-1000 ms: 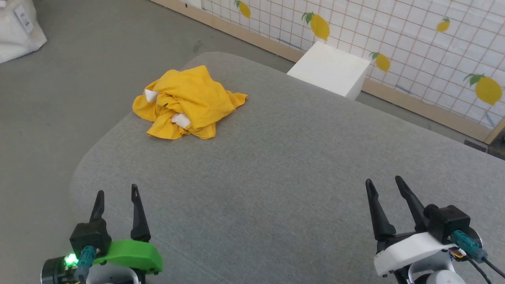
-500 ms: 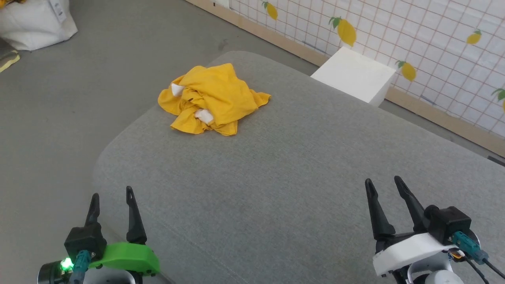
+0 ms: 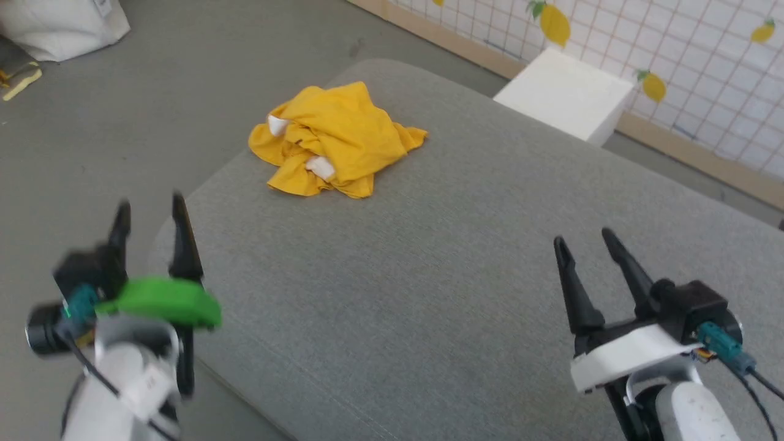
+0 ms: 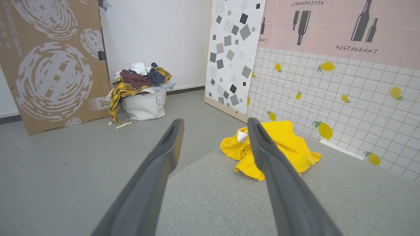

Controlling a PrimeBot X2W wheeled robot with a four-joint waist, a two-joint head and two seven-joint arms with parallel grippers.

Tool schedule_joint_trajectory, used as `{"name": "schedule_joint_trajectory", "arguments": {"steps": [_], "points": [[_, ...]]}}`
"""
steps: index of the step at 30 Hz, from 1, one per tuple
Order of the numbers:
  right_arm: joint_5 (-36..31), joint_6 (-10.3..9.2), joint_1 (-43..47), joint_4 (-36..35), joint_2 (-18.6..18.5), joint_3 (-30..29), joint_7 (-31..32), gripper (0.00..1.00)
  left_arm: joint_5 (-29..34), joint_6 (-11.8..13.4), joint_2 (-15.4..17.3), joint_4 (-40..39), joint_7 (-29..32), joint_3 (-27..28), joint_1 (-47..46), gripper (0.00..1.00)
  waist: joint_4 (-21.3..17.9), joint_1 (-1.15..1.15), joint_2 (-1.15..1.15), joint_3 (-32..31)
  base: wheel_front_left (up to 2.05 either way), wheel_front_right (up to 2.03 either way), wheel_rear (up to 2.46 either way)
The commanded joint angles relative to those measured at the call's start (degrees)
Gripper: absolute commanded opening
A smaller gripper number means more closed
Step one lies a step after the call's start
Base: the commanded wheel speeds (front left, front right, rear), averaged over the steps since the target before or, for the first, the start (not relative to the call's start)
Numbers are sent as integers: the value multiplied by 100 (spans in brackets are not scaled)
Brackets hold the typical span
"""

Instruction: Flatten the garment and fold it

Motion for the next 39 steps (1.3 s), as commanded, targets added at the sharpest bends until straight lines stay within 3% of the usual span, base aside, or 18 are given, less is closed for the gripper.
{"name": "schedule_joint_trajectory", "arguments": {"steps": [1,6,13,22,33,34,35,39], "points": [[-88,-10,-122,-88,-6,-19,56,100,-69,-55,60,77,83,38,-327,100,-912,0,0,981,0,0,0],[-332,-10,-423,-406,-6,-73,232,100,-498,-220,244,478,529,331,-1521,100,-1571,0,0,1921,0,0,0],[-529,-10,-909,-762,-6,-72,313,100,-912,-546,843,1192,1800,458,-2963,100,-2262,0,0,3062,0,0,0],[-384,-10,-1261,-732,-6,120,110,100,-1881,-218,1341,1891,3951,1058,-3467,100,-2940,0,0,3720,0,0,0],[-348,-10,-1198,-512,-6,26,-26,100,-2384,266,1417,2158,5364,1263,-2546,100,-3054,0,0,3506,0,0,0],[-329,-10,-1190,-489,-6,34,-38,100,-2401,247,1436,2096,5417,1263,-2444,72,-3042,0,0,3425,0,0,0],[-273,-10,-1147,-417,-6,71,-69,100,-2224,139,1627,1868,4997,1328,-2270,0,-3006,0,0,3110,0,0,0],[-164,-10,-1040,-229,-6,87,-142,100,-1501,63,2060,1723,3514,1410,-2233,0,-2985,0,0,2523,0,0,0]]}}
